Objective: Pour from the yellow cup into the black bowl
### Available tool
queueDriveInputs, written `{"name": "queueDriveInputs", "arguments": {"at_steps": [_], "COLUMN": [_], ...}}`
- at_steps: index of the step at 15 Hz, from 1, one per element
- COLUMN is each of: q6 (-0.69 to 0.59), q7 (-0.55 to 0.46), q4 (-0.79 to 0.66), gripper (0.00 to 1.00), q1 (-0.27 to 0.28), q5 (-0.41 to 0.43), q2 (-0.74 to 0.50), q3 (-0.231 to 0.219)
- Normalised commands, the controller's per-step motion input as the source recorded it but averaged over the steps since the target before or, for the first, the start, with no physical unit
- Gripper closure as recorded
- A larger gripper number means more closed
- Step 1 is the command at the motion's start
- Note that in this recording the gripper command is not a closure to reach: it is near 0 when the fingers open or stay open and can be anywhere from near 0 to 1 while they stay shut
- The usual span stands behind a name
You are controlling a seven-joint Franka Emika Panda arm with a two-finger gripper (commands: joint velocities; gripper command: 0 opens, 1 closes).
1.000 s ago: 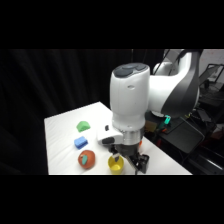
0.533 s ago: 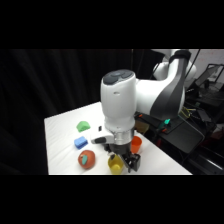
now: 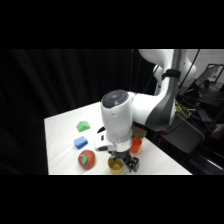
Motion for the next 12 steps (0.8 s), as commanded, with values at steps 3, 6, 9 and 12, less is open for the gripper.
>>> {"name": "queueDriveInputs", "arguments": {"at_steps": [3,6,9,12], "q6": [0.04,0.01,-0.02,-0.04], "q7": [-0.11,-0.18,-0.17,-0.17], "q4": [0.04,0.05,0.05,0.05], "gripper": [1.0,1.0,1.0,0.25], "q1": [-0.05,-0.061,-0.046,-0.039], "q5": [0.025,0.034,0.024,0.015], "q2": [0.07,0.01,-0.03,-0.06], "q3": [0.002,0.033,0.04,0.041]}}
